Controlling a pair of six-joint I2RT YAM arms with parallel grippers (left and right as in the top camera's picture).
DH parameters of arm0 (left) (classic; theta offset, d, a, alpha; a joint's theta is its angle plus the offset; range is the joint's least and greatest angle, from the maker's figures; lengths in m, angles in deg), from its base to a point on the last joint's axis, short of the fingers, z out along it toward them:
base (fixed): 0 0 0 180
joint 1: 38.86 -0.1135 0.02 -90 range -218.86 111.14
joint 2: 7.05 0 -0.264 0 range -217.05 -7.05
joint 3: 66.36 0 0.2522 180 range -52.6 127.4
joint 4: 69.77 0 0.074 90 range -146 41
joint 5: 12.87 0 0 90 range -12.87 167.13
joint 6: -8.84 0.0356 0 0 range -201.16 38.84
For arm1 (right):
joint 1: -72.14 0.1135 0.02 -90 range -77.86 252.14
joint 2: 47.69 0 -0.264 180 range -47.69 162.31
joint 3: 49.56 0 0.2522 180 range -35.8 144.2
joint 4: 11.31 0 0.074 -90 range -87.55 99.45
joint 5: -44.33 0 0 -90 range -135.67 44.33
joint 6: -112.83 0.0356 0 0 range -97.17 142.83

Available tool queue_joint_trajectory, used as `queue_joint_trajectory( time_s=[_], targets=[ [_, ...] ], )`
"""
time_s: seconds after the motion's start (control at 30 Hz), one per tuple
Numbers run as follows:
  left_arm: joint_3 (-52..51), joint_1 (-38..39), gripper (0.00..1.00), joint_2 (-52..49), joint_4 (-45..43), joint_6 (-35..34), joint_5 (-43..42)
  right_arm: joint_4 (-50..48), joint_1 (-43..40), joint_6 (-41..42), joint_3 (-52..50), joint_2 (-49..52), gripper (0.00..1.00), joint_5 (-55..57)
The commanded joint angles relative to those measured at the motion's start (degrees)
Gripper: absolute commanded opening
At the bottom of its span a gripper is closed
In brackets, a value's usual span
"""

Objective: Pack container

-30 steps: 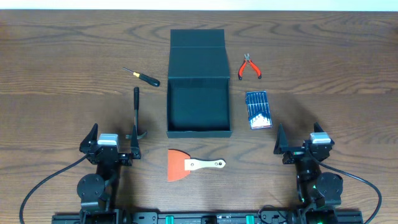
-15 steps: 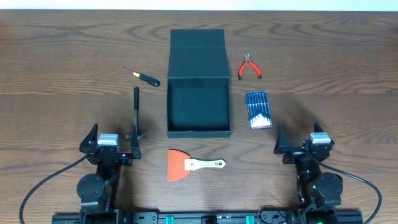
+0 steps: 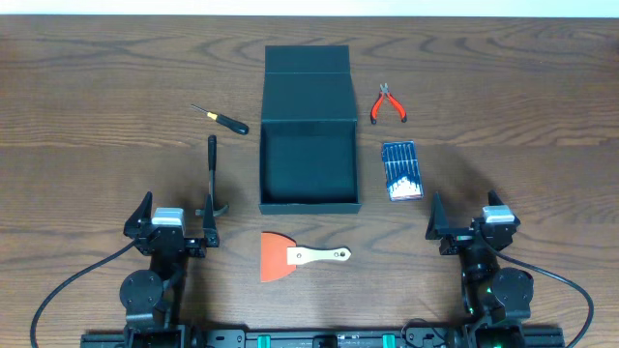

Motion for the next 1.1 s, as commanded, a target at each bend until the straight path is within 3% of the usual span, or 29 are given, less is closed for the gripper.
queue_joint_trajectory(
  time_s=[0.0,0.3,0.47,0.83,1.07],
  targets=[
    [-0.87,-0.31,0.98,0.31,2.19,0.74,-0.35,0.22,-0.46,-0.68,-0.13,-0.61,0.99,-0.20],
    [-0.87,-0.31,0.99,0.31,2.19,0.74,-0.35,0.33,-0.37,1.46,0.39,-0.48,0.99,-0.46],
    [-0.87,-0.31,0.99,0.31,2.19,0.74,-0.37,3.43,-0.37,0.81,7.43,5.05,0.99,-0.94],
    [-0.87,-0.31,0.99,0.31,2.19,0.74,-0.35,11.08,-0.37,-2.10,38.32,41.77,0.99,-8.52],
    [-0.87,-0.31,0.99,0.31,2.19,0.74,-0.35,20.13,-0.35,6.71,57.64,62.99,0.99,-9.42]
  ],
)
